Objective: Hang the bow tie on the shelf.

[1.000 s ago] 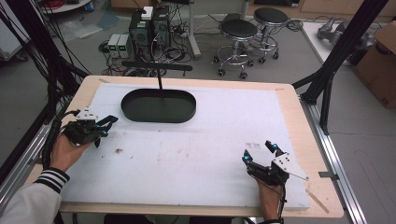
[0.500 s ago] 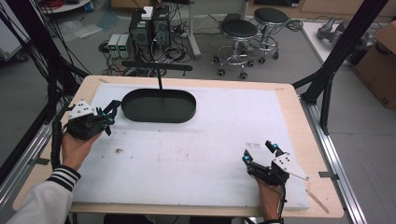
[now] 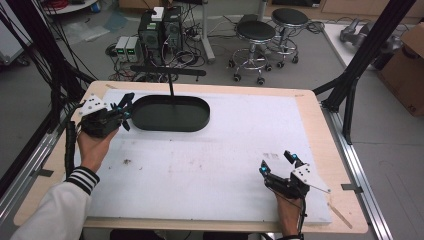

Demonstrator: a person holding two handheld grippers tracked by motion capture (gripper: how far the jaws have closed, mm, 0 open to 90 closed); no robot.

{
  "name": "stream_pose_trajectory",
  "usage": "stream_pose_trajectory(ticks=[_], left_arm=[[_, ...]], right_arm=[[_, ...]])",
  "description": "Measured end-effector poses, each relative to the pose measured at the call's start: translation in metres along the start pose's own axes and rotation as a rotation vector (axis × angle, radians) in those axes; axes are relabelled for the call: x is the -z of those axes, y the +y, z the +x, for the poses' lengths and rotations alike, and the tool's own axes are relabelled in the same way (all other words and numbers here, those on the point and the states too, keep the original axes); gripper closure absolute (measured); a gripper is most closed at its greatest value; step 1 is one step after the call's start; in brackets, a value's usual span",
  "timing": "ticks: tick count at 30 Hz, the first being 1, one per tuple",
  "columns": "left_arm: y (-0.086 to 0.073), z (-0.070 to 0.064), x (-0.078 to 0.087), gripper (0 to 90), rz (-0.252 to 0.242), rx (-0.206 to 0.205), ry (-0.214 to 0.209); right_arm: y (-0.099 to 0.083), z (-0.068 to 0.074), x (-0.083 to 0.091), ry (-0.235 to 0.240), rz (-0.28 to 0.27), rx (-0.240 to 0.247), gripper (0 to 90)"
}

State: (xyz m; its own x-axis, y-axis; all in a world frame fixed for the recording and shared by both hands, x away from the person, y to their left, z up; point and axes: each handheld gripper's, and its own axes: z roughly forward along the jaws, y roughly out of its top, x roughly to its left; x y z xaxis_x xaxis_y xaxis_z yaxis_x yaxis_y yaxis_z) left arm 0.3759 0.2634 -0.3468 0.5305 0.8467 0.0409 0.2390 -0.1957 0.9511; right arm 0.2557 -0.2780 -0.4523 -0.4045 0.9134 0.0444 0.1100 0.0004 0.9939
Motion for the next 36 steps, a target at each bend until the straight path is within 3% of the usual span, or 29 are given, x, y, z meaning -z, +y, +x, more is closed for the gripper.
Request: stream_pose_trajectory(ticks=[2, 4, 9, 19, 22, 36], left_arm=[[0.008, 0.0, -0.004, 85.6, -0.006, -0.02, 0.005], [0.013, 0.0, -0.008, 85.6, -0.03, -0.012, 0.0], [0.025, -0.002, -0.017, 85.6, -0.036, -0.022, -0.006], [0.039, -0.007, -0.03, 85.6, -0.046, -0.033, -0.004], [0.042, -0.007, -0.037, 85.8, -0.061, -0.002, 0.008], [0.065, -0.015, -0.067, 85.9, -0.066, 0.006, 0.007]], right_arm=[[0.0, -0.001, 0.0, -0.002, -0.003, 0.005, 10.5], [0.0, -0.001, 0.0, -0.002, -0.004, 0.001, 10.5], [0.0, 0.0, 0.0, -0.003, 0.0, -0.006, 10.5], [0.0, -0.001, 0.0, 0.0, 0.001, -0.008, 10.5], [0.0, -0.001, 0.0, 0.0, 0.0, -0.01, 10.5], [0.0, -0.002, 0.0, 0.0, -0.005, -0.012, 10.5]])
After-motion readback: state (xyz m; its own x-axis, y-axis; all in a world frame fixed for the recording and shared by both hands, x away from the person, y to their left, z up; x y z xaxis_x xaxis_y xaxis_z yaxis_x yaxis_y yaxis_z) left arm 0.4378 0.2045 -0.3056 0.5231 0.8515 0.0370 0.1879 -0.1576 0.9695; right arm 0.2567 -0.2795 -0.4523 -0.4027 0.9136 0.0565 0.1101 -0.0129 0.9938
